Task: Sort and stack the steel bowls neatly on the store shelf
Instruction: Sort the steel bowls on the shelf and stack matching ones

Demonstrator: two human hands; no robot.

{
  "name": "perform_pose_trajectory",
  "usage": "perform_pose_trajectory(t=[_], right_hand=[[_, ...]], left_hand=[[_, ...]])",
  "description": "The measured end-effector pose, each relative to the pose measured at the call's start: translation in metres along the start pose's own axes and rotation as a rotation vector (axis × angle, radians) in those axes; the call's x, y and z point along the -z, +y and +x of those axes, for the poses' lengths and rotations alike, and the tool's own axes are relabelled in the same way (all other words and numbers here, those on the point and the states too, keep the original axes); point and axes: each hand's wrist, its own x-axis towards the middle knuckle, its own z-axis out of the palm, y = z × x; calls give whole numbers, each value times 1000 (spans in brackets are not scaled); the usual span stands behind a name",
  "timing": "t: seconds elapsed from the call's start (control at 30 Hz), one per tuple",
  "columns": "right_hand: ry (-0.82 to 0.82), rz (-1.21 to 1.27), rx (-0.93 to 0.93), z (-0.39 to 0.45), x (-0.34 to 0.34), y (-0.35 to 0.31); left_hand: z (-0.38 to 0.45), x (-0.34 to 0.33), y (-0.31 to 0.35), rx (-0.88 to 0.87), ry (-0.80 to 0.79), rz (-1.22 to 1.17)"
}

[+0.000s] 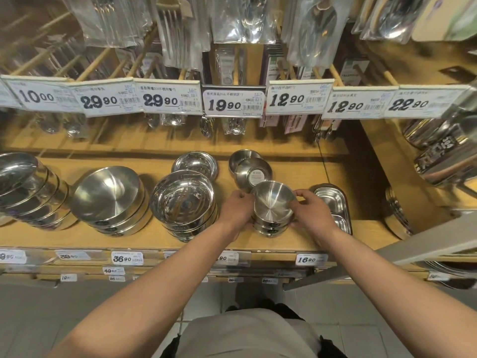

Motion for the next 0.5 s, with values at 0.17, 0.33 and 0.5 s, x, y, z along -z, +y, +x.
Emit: perform_pose_trajectory(t=[0.17,0.33,0.5], right_hand=[[8,-5,12,0,4,-2],[22,-50,57,3,5,0],[-10,-71,62,3,7,-1]], left_hand=[[0,-1,1,-48,55,65],[4,-1,3,-85,119,176],[0,-2,7,-60,130,180]])
